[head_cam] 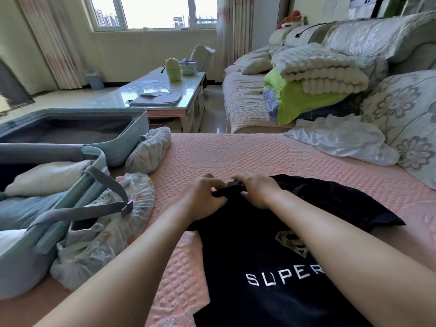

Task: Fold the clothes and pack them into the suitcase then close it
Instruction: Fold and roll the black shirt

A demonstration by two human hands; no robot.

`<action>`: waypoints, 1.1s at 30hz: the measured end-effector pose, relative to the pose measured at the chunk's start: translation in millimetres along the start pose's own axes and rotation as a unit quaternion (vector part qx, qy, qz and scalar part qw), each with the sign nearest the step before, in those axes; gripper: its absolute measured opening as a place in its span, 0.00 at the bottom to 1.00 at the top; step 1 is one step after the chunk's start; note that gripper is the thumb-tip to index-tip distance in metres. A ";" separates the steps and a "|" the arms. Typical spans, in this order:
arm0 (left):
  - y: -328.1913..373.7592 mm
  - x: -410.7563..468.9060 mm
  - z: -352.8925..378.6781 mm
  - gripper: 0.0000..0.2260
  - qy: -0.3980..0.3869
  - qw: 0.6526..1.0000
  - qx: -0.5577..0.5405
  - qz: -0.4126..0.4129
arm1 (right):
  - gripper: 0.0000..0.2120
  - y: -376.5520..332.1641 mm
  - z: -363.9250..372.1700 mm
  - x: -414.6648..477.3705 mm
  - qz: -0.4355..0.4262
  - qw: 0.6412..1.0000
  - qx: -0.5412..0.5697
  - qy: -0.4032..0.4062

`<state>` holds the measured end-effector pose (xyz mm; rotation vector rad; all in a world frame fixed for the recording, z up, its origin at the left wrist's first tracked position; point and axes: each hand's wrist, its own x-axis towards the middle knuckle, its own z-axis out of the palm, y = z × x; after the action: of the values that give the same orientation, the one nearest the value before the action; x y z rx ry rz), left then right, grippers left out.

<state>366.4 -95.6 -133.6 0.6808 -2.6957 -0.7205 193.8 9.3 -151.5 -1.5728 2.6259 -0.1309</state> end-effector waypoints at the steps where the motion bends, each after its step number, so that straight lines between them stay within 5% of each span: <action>1: 3.6 -2.9 -0.8 0.06 -0.072 0.997 -0.030 0.006 | 0.19 4.4 -1.0 0.7 0.001 1.000 -0.002 0.009; 3: 7.8 -5.9 0.8 0.10 -0.159 0.986 -0.054 -0.004 | 0.11 13.0 -5.2 -3.2 0.018 1.000 -0.017 0.018; 7: -3.9 -3.3 5.4 0.06 -0.064 0.997 -0.047 -0.022 | 0.07 26.0 -15.0 -15.8 0.059 0.998 -0.035 0.010; 12: -17.4 -16.3 2.5 0.11 -0.085 0.996 -0.003 -0.020 | 0.21 19.6 -16.0 -24.6 0.019 1.000 -0.008 0.019; 17: -18.1 -10.3 -32.2 0.08 0.154 0.984 0.024 -0.085 | 0.13 1.0 -12.2 -19.2 -0.013 0.998 0.043 0.043; 21: -25.3 -20.4 -41.7 0.13 0.100 0.940 0.266 -0.187 | 0.18 -10.7 -5.8 -14.2 0.028 0.993 0.106 0.040; 24: -23.5 -24.0 -29.5 0.16 0.014 0.969 0.227 -0.098 | 0.21 -12.3 0.9 -14.7 0.035 0.997 0.066 0.011; 27: -15.9 -25.6 -12.8 0.23 -0.101 0.967 0.213 -0.096 | 0.22 -8.0 6.4 -16.3 0.049 0.998 0.038 0.022; 30: -16.1 -16.9 -10.5 0.12 -0.011 0.961 0.244 -0.131 | 0.24 1.7 8.3 -13.9 0.071 0.997 0.038 0.015; 33: -13.2 -3.4 -14.6 0.12 0.026 0.960 0.226 -0.160 | 0.30 10.1 8.1 -8.6 0.081 0.997 0.004 -0.003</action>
<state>379.5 -109.9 -128.7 1.2459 -2.7495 -0.1325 189.9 21.5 -160.5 -1.3493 2.7303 -0.1249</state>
